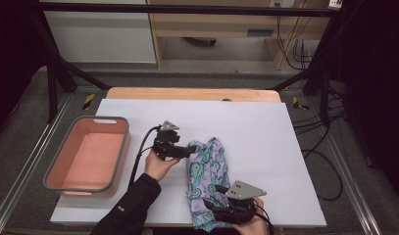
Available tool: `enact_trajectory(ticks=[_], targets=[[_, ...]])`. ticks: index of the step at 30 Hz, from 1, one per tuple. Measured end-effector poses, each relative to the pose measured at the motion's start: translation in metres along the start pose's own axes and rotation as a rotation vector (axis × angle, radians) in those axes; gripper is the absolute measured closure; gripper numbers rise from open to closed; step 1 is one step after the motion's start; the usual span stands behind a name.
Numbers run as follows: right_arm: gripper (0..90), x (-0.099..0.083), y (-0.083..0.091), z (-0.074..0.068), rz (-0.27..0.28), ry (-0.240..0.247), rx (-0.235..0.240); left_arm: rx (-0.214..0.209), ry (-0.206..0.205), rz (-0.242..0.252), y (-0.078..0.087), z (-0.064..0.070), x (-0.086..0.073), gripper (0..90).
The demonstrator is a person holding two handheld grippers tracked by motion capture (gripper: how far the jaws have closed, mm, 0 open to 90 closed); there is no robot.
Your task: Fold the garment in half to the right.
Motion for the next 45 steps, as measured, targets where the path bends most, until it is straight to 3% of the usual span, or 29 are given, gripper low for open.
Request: enact_trajectory(ticks=[4, 7, 9, 15, 20, 26, 29, 33, 36, 38, 42, 45], targets=[[26.6, 0.010, -0.019, -0.009, -0.023, 0.025, 0.025, 0.006, 0.021, 0.009, 0.019, -0.007, -0.024, 11.8], [28.5, 0.011, -0.037, -0.012, -0.063, 0.034, 0.018, 0.028, 0.002, -0.003, 0.029, -0.008, -0.042, 9.5], [36.5, 0.010, -0.045, -0.012, -0.087, 0.032, 0.005, 0.029, 0.006, -0.008, 0.034, -0.009, -0.051, 9.1], [79.3, 0.007, -0.045, -0.008, -0.127, 0.021, -0.039, 0.020, 0.013, 0.004, 0.041, -0.010, -0.071, 8.6], [86.1, 0.010, -0.026, -0.003, -0.098, -0.001, -0.063, 0.012, 0.002, 0.007, 0.040, -0.008, -0.074, 9.0], [84.7, 0.007, 0.012, 0.013, -0.032, -0.084, -0.090, 0.018, -0.003, 0.008, 0.039, -0.009, -0.076, 9.1], [82.2, -0.001, 0.023, 0.025, -0.053, -0.119, -0.119, 0.017, -0.003, 0.003, 0.038, -0.009, -0.077, 9.0], [72.7, -0.014, 0.024, 0.037, -0.117, -0.142, -0.153, 0.020, 0.003, -0.004, 0.038, -0.011, -0.079, 9.0], [58.1, -0.014, 0.024, 0.043, -0.105, -0.127, -0.174, 0.017, 0.003, -0.001, 0.038, -0.011, -0.078, 9.0], [48.4, -0.010, 0.025, 0.045, -0.080, -0.075, -0.179, 0.015, 0.000, -0.002, 0.038, -0.011, -0.078, 9.1], [41.6, 0.002, 0.029, 0.050, -0.024, -0.068, -0.155, 0.013, 0.000, -0.010, 0.037, -0.011, -0.079, 8.8], [36.8, 0.008, 0.025, 0.049, -0.043, -0.066, -0.122, 0.009, -0.003, -0.016, 0.036, -0.011, -0.079, 8.7]])
Point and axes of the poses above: each handheld gripper's, and its own axes: y roughly backward along the jaws, x roughly out of its top, z roughly to its right, the point moved 1 cm from there along -y, roughly forward along the jaws, and after that the axes turned 9 degrees about -y, right-handed, at the moved point
